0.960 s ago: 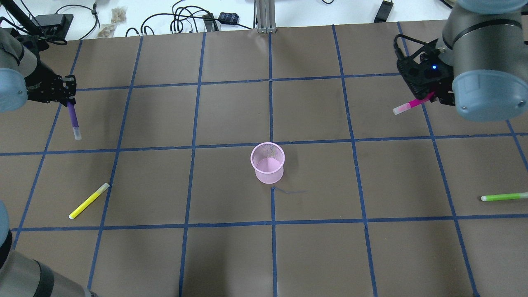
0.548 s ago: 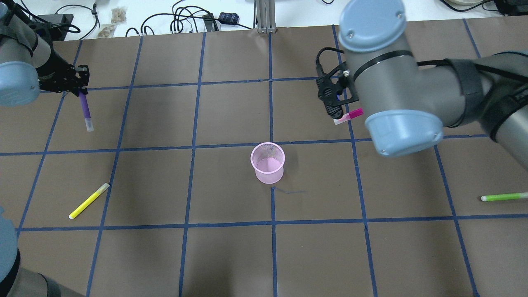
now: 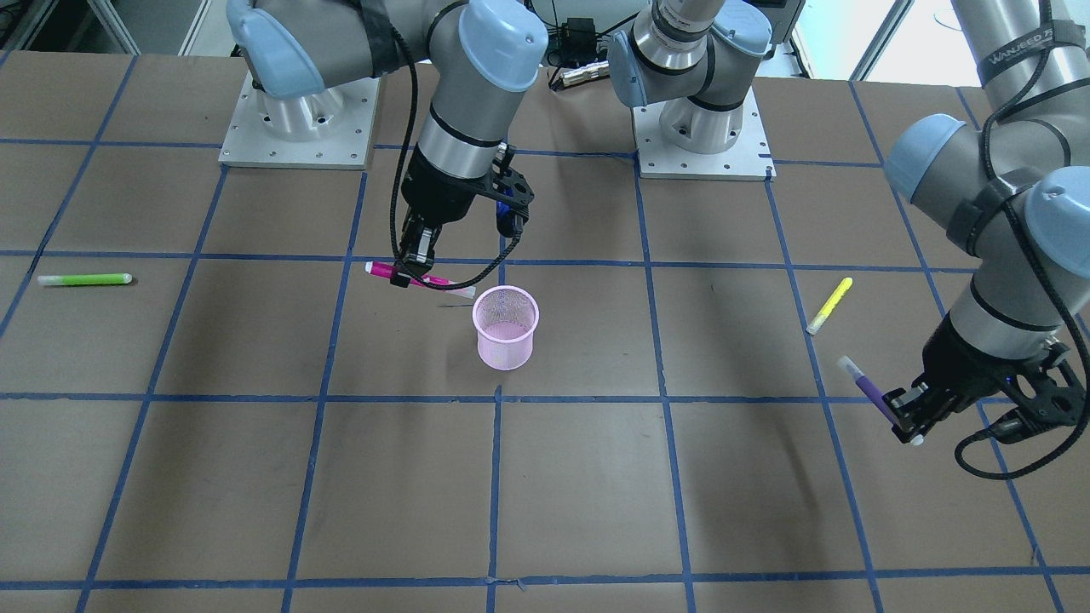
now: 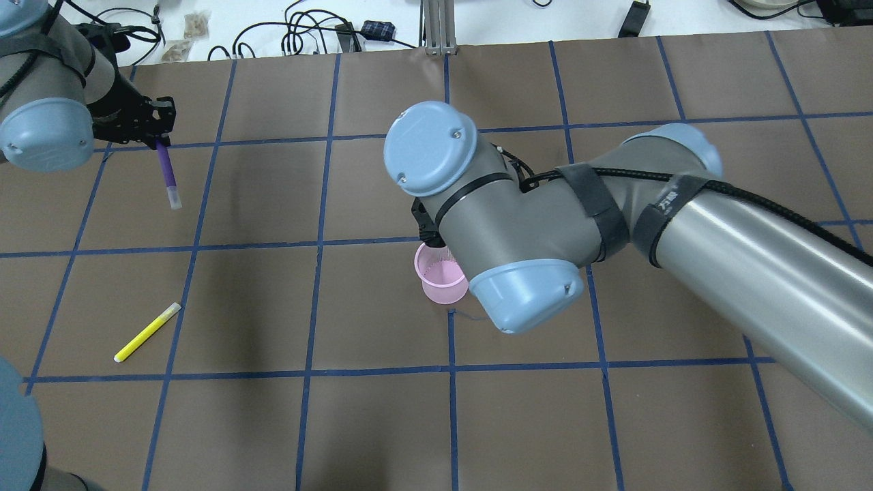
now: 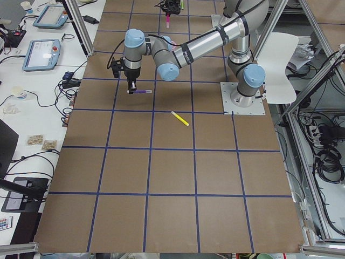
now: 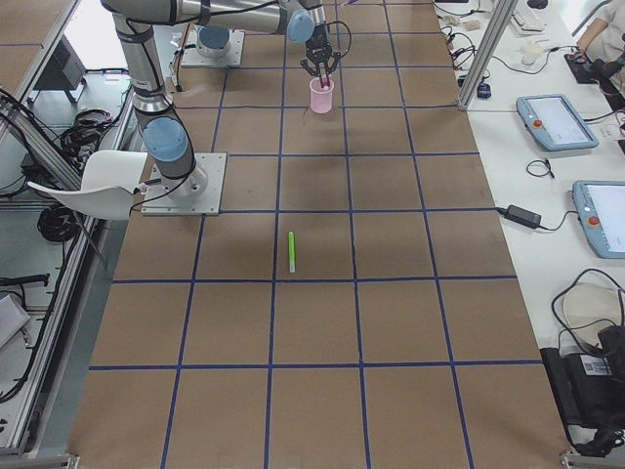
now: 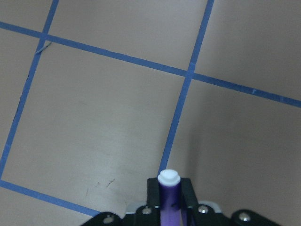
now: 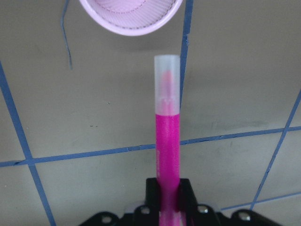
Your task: Insert purple and pink pens into pink cup
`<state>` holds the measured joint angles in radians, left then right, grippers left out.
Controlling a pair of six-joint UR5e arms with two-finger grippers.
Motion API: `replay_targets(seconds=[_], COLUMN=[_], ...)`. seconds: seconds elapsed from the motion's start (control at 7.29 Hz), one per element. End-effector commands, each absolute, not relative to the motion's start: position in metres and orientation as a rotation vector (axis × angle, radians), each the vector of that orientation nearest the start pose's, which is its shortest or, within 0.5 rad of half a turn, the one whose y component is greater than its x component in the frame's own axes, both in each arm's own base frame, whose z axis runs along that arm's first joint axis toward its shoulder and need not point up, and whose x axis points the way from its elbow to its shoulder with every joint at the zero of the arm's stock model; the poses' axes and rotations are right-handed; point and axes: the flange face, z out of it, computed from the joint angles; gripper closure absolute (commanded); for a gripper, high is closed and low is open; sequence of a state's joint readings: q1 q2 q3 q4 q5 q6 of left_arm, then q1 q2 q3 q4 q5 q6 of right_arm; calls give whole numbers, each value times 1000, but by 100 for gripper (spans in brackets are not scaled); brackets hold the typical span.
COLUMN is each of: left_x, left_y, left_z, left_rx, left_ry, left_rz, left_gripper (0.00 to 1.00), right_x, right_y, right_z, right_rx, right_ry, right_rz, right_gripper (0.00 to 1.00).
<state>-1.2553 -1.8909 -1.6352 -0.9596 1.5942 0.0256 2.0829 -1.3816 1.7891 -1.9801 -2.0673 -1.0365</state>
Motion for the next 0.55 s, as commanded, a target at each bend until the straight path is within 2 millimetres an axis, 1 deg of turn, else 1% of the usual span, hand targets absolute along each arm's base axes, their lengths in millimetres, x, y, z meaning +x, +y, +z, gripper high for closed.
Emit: replay_targets(seconds=[0.0, 0.14, 0.27, 0.41], left_x=[60, 55, 41, 27], left_y=[-629, -628, -627, -629], left_z=[341, 341, 345, 347], left_rx=[-449, -475, -483, -469], left_ry=[3033, 3031, 3033, 3038], left_rz=[-340, -339, -353, -367], left_gripper=[100, 100, 100, 100], right_x=[398, 411, 418, 421], right_y=[-417, -419, -416, -416], right_z=[304, 297, 286, 281], right_rx=[-2571, -2595, -2618, -2635], right_ry=[2650, 2627, 2596, 2587], right_rz=[307, 354, 408, 425], right_gripper=[100, 100, 100, 100])
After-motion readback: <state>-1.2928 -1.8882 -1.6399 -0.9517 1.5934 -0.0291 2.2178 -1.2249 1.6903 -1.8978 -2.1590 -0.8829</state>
